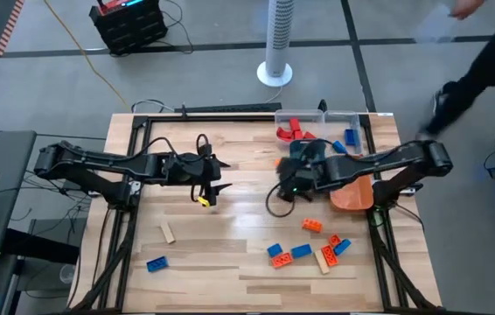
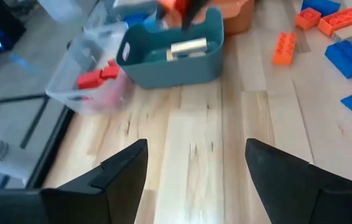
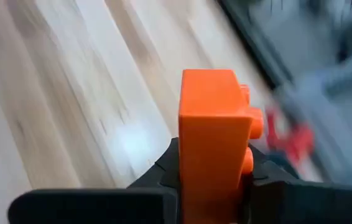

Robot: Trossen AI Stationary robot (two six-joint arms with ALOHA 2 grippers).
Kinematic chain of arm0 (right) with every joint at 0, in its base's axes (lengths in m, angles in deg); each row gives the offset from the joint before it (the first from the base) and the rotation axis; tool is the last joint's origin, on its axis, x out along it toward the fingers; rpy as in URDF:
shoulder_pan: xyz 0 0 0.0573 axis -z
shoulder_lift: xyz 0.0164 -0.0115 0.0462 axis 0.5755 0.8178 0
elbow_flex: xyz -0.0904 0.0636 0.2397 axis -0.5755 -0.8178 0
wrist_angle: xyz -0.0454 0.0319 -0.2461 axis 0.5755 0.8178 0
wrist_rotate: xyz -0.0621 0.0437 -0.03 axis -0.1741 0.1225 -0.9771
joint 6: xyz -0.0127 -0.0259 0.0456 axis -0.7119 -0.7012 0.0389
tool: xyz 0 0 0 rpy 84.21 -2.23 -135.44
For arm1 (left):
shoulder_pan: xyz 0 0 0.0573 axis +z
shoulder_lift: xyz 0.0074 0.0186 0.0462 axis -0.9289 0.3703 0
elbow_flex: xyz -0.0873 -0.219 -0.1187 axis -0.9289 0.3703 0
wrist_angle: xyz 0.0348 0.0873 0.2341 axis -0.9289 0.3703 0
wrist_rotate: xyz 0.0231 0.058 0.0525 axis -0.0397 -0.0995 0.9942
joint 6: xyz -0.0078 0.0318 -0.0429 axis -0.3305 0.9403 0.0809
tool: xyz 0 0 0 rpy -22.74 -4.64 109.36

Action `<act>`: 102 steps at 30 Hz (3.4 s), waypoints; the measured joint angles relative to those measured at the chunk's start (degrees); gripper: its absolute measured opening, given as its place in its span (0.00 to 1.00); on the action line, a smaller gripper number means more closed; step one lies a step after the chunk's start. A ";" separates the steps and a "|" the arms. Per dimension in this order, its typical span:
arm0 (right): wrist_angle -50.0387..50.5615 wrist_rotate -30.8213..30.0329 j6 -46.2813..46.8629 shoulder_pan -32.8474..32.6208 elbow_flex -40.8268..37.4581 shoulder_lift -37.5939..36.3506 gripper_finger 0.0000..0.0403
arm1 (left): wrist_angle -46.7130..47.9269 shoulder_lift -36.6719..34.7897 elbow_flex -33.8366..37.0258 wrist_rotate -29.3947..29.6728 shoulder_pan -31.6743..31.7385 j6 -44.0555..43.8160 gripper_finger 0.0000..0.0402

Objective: Sort blocks
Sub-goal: Put the 8 stud orange game piece into the orange bin

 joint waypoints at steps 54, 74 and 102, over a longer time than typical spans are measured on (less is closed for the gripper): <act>20.74 23.12 33.72 -10.67 -9.64 -10.77 0.48 | 1.63 0.02 9.38 -4.91 -1.62 -3.57 0.66; 4.40 10.44 42.91 -26.14 -15.76 3.82 0.59 | 2.34 -0.01 9.40 -4.82 -1.62 -2.28 0.66; -4.88 25.65 33.49 -19.60 -23.89 4.28 0.43 | 2.93 -0.01 9.40 -4.82 -1.62 -2.52 0.66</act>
